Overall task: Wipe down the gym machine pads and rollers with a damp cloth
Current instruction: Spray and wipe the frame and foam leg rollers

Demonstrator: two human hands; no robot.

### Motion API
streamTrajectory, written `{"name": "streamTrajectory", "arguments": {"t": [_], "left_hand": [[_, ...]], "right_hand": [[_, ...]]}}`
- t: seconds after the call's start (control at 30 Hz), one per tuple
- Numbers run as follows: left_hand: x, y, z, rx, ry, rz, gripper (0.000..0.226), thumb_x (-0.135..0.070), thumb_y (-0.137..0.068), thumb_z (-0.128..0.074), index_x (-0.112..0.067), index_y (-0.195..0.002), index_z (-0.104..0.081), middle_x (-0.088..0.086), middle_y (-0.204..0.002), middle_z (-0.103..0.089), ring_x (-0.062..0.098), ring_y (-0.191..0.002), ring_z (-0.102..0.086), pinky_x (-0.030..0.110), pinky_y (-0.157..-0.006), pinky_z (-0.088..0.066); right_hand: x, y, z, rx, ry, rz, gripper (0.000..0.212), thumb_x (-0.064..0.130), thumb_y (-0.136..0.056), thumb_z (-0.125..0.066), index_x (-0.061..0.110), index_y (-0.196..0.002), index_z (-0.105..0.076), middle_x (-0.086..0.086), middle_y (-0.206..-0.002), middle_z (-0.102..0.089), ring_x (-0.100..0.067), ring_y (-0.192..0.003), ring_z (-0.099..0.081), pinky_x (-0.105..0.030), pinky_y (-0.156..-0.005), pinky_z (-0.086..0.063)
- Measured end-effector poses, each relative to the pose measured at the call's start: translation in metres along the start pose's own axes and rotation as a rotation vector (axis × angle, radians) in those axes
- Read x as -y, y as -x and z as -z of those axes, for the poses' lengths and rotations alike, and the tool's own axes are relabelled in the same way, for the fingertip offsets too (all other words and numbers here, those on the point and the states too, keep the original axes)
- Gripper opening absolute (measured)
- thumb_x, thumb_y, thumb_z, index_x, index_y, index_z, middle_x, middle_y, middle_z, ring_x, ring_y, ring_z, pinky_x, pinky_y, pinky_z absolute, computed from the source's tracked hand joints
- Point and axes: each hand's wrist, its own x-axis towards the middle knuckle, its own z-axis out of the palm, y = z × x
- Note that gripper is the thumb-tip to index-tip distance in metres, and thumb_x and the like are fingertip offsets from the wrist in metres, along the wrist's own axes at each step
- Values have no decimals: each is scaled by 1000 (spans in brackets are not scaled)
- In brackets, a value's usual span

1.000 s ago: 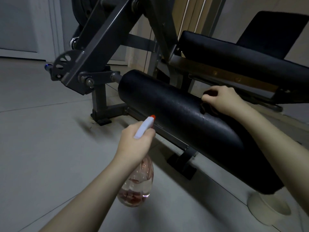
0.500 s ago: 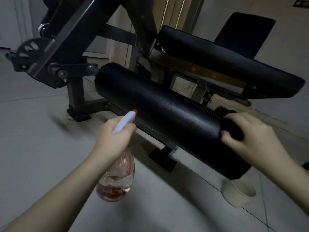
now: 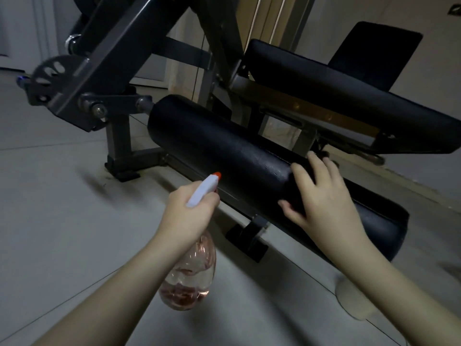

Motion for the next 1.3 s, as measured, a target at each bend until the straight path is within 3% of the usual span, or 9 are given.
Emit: {"name": "streamTrajectory", "arguments": {"t": [0.2, 0.33, 0.47, 0.57, 0.73, 0.8, 0.9, 1.07, 1.3], "left_hand": [[10, -8, 5, -48, 4, 12, 33, -24, -82, -55, 8, -91, -61, 30, -91, -62, 31, -72, -57, 37, -63, -39], [12, -12, 1, -74, 4, 31, 22, -14, -87, -55, 8, -87, -61, 32, -87, -61, 25, -69, -51, 36, -60, -38], [11, -16, -5, -65, 46, 45, 30, -23, -81, -55, 7, -85, -60, 31, -85, -59, 25, -68, -51, 36, -61, -38], [12, -18, -5, -76, 25, 58, 20, -13, -88, -54, 5, -85, -63, 29, -86, -61, 26, -69, -53, 36, -62, -39], [21, -26, 3, -127, 2, 69, 33, -26, -79, -52, 6, -84, -60, 25, -82, -63, 39, -76, -58, 36, -62, -39], [24, -29, 9, -141, 6, 90, 34, -26, -77, -51, 7, -82, -58, 17, -72, -58, 33, -67, -52, 36, -61, -36], [30, -31, 15, -159, 14, 97, 26, -21, -80, -52, 4, -75, -54, 9, -68, -50, 21, -64, -44, 35, -59, -32], [49, -33, 21, -208, 73, 142, 18, -8, -85, -54, 8, -76, -57, 22, -67, -51, 21, -60, -45, 34, -55, -33], [75, -38, 24, -237, 116, 197, 20, -10, -88, -57, 9, -86, -58, 10, -72, -50, 17, -62, -42, 32, -59, -33]], "right_hand": [[16, -34, -19, -50, 23, 29, 42, 26, -71, -75, -2, -99, -61, -31, -115, -58, -49, -104, -56, -51, -83, -51], [30, -60, -32, -63, -9, 37, 42, 25, -69, -78, -2, -96, -62, -31, -114, -59, -48, -98, -58, -49, -78, -52], [50, -89, -42, -26, -38, 54, 39, 23, -67, -79, 0, -91, -61, -30, -107, -60, -47, -88, -60, -48, -71, -52], [66, -111, -49, -21, -34, 70, 36, 24, -71, -77, 0, -92, -61, -27, -103, -60, -45, -85, -60, -44, -68, -51], [90, -147, -56, -11, -48, 108, 35, 31, -90, -55, 5, -113, -53, -19, -117, -53, -39, -102, -53, -41, -78, -45], [100, -161, -61, 3, -47, 119, 35, 34, -93, -49, 8, -117, -50, -16, -120, -51, -36, -106, -51, -38, -81, -44], [115, -181, -70, -5, -61, 133, 35, 34, -94, -48, 9, -118, -49, -15, -119, -51, -35, -106, -52, -37, -81, -45], [143, -216, -86, 1, -88, 133, 35, 32, -94, -50, 8, -119, -49, -16, -116, -52, -36, -104, -52, -39, -80, -46], [165, -255, -103, 22, -99, 132, 37, 34, -94, -51, 8, -120, -49, -16, -115, -52, -34, -103, -53, -39, -79, -47]]}}
